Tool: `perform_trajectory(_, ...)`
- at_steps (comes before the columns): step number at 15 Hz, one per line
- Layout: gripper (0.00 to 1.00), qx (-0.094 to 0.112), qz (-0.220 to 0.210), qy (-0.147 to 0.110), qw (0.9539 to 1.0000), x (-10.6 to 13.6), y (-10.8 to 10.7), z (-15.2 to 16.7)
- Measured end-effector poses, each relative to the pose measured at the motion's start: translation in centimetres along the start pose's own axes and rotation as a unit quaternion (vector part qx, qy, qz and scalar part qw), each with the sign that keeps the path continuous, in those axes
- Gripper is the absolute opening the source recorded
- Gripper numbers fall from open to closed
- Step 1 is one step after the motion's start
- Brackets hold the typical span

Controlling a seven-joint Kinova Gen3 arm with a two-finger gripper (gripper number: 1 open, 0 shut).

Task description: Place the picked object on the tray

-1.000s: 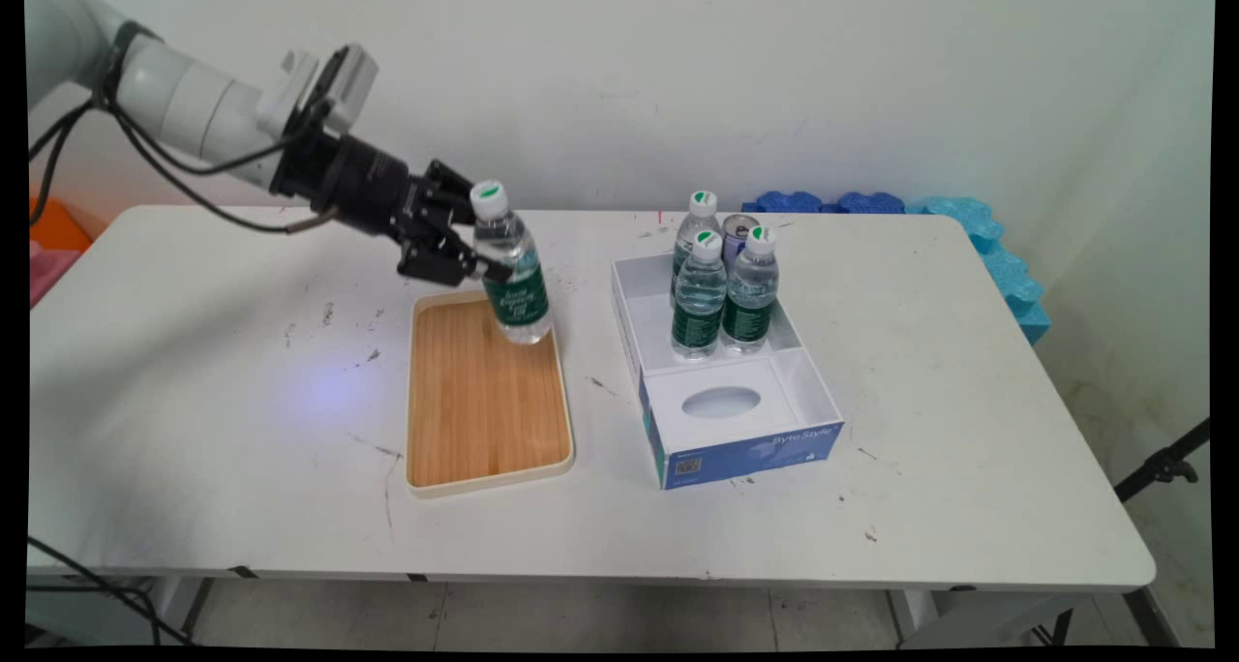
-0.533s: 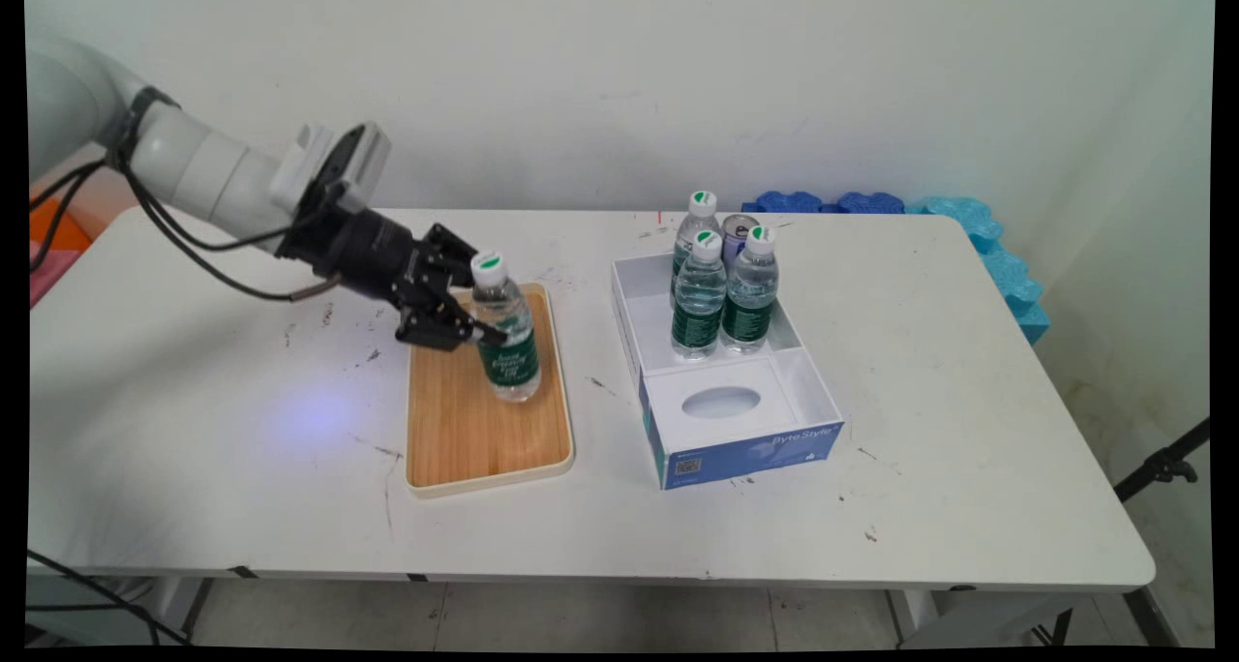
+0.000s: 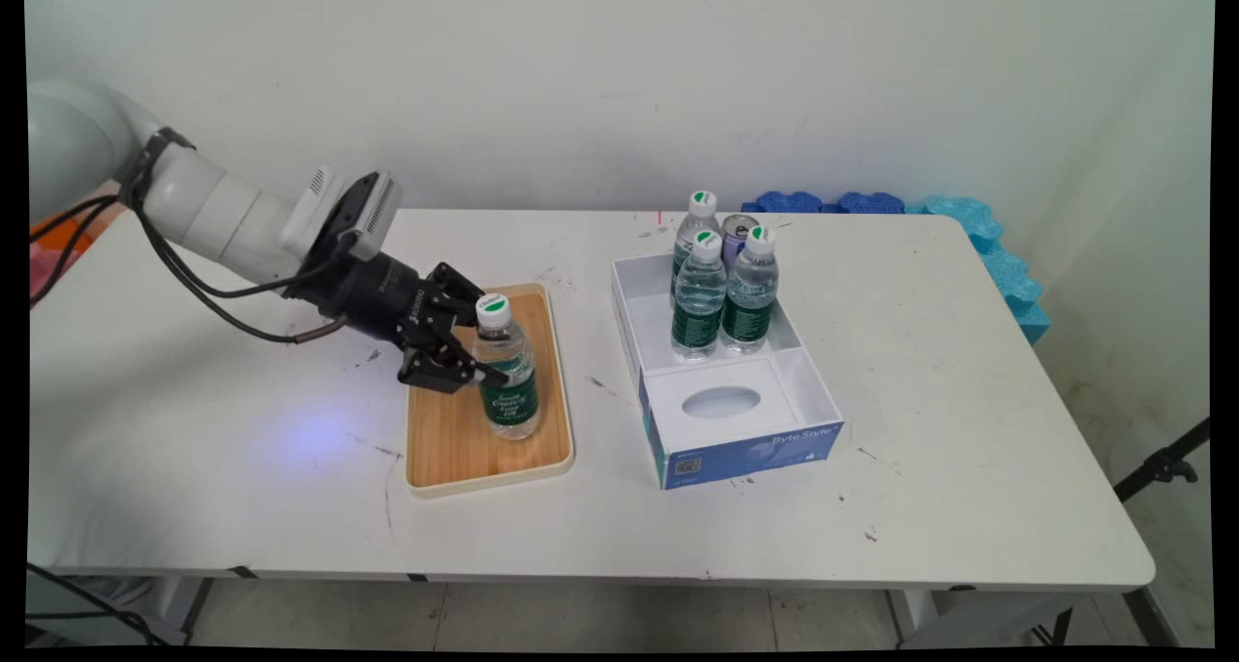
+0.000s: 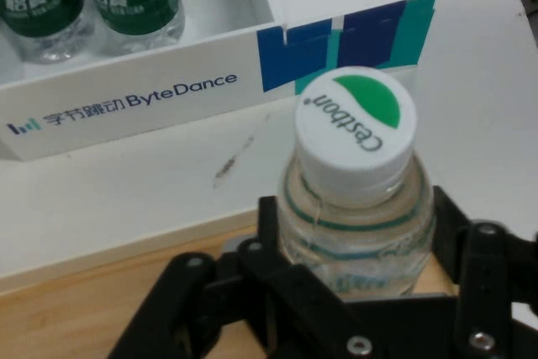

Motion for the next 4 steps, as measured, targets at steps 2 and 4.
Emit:
perform_trajectory(2,1.00,0.000,0.001,-0.001,1.0000,-0.09,0.19,0.19)
perform_trajectory(4,1.00,0.000,0.001,-0.001,1.0000,-0.22,0.37,0.22)
